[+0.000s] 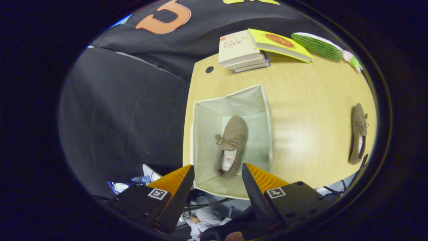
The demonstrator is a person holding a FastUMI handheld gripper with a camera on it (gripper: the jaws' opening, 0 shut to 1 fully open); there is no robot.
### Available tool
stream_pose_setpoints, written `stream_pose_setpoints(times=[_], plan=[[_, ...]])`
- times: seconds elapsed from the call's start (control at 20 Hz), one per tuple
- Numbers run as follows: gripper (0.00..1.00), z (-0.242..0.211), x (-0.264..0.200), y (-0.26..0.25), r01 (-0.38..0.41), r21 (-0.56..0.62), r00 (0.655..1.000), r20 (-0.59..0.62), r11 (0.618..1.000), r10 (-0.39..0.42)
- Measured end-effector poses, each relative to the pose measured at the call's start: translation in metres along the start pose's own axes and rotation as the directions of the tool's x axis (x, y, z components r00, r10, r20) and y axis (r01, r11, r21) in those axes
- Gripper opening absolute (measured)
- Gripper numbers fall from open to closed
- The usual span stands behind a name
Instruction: Open the storage box then place both shoes into the box .Put the left shoe in first, then the right shoe, with the right side of both shoes facing outward in a uniform manner.
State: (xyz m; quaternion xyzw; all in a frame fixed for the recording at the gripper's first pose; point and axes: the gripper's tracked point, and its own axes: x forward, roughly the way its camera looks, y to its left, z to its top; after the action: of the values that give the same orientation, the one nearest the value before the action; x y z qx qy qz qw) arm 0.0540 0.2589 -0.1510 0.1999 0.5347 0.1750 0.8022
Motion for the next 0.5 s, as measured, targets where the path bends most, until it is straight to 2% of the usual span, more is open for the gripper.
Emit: stream_pose_setpoints(times=[0.15,0.5], plan=[[0.92,0.007,-0.042,-0.032,-0.013,-0.031,0.999,0.038,0.999,0.015],[0.92,0.045,-0.134,-0.172,0.132,-0.061,0.979,0.166,0.989,-0.121]])
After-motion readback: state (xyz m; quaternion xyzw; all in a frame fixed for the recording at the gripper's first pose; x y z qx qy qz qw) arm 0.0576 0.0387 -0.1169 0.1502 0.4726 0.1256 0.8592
